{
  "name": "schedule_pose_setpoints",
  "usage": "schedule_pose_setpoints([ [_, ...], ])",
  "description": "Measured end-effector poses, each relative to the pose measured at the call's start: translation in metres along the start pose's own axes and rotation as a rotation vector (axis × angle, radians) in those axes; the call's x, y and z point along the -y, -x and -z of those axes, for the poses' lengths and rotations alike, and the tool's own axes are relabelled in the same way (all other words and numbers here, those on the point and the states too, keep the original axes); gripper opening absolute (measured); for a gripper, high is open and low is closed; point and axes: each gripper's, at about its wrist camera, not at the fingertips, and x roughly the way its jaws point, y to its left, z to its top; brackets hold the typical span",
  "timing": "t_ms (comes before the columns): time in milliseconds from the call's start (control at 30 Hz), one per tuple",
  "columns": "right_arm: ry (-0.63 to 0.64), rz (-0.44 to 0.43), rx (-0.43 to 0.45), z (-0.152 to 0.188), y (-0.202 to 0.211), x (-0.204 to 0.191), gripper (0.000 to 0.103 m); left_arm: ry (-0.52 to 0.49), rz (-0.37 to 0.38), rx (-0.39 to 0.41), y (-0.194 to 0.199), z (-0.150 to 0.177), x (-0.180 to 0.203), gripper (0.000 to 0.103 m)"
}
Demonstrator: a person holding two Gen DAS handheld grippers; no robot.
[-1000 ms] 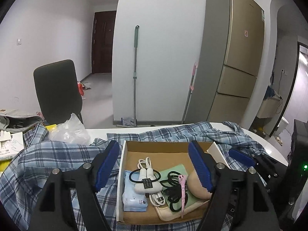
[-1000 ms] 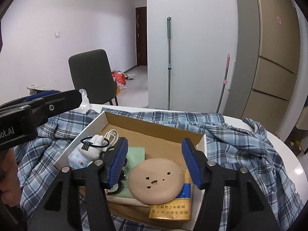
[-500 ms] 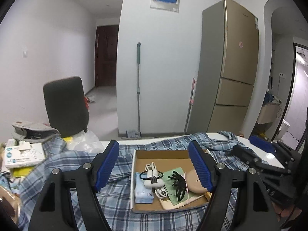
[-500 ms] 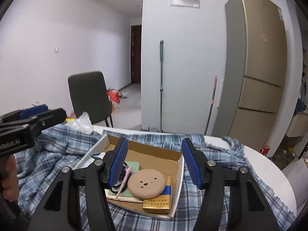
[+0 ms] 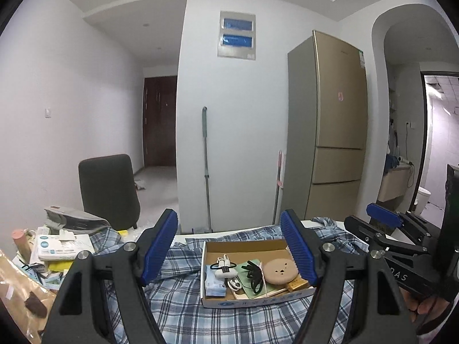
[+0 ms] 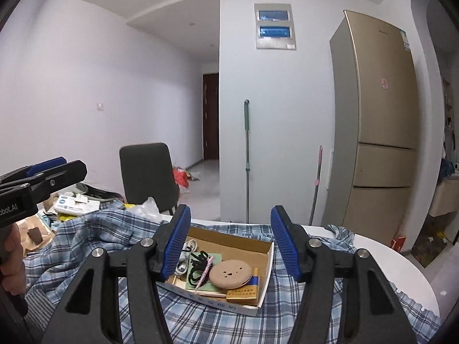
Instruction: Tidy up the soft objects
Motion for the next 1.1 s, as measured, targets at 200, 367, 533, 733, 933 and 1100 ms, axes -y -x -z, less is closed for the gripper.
schedule_pose_setpoints([
  [200, -0.006, 0.012, 0.056, 0.013, 0.025, 0.003, 0.057, 0.004, -0.016, 0.072, 0.029, 0.013, 0.001, 0.076],
  [367, -0.027, 0.029, 0.066, 0.026, 0.033, 0.010, 0.057, -0.014, 0.023, 0.105, 0.041, 0.030, 0.002, 0.076],
  [533, -0.020, 0.055, 0.054, 0.045, 0.030, 0.014, 0.061, -0.034, 0.018, 0.139, 0.043, 0.051, 0.004, 0.076],
  [733, -0.030, 0.068, 0.032, 0.065, 0.023, 0.019, 0.061, -0.010, 0.008, 0.153, 0.033, 0.075, -0.003, 0.076],
  [933, -0.011, 0.061, 0.017, 0.082, 0.019, 0.018, 0.061, -0.031, -0.019, 0.113, 0.020, 0.099, 0.000, 0.076],
  [1100, -0.018, 0.052, 0.038, 0.084, 0.023, 0.020, 0.079, -0.017, -0.003, 0.070, 0.008, 0.111, 0.000, 0.087],
])
